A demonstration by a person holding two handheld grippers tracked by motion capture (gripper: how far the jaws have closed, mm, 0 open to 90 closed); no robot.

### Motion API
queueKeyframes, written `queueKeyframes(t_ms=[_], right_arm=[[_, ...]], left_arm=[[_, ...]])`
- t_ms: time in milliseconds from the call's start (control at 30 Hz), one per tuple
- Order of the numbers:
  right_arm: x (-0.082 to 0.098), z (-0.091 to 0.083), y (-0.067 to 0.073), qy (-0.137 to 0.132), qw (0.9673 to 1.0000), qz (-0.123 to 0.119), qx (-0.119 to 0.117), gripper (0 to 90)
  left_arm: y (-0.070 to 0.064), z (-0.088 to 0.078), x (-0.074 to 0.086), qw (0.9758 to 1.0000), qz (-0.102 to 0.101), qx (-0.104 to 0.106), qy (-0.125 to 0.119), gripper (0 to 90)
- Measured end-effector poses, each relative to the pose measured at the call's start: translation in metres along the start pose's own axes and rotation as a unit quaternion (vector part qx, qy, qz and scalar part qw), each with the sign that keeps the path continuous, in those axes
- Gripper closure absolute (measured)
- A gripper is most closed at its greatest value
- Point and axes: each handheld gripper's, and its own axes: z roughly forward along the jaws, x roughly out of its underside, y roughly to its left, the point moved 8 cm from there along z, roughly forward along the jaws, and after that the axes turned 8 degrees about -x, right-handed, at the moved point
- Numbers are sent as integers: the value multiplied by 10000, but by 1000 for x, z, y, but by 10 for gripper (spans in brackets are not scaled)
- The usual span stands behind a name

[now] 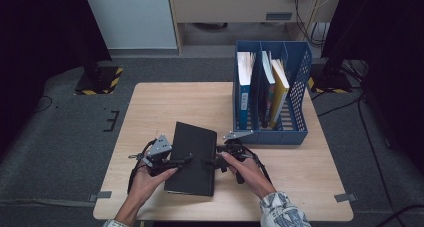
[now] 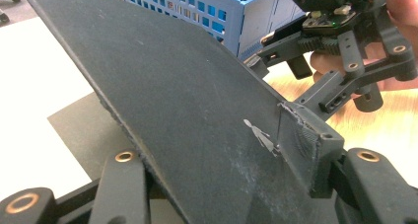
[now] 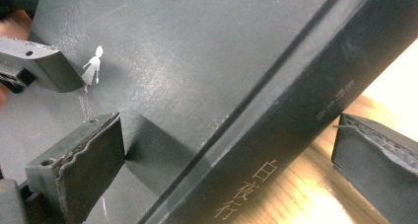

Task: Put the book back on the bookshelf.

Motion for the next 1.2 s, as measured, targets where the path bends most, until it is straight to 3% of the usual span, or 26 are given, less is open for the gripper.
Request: queueKeyframes(t_ms=[100, 133, 600, 767, 1000, 1100, 1200], right_arm=[[2, 2, -1, 14, 9997, 130, -184, 1], [4, 5, 2, 54, 9990, 257, -363, 0], [0, 4, 6, -48, 9996, 251, -154, 42], [-1, 3, 8, -74, 9996, 238, -149, 56], [-2, 3, 9, -67, 9998, 181, -72, 77], [-1, 4, 7, -45, 9997, 248, -31, 84], [1, 6, 7, -29, 9996, 280, -52, 84]], left_arm=[[0, 0, 1, 10000, 63, -8, 21, 438], [0, 1, 1, 10000, 70, -14, 24, 441], [5, 1, 10, 9994, -265, 189, -131, 433], [5, -1, 11, 9993, -266, 243, -109, 422], [8, 1, 13, 9994, -327, 96, -14, 365], [9, 1, 12, 9997, -201, -102, 15, 331], [9, 1, 13, 9998, -175, -110, 31, 330]])
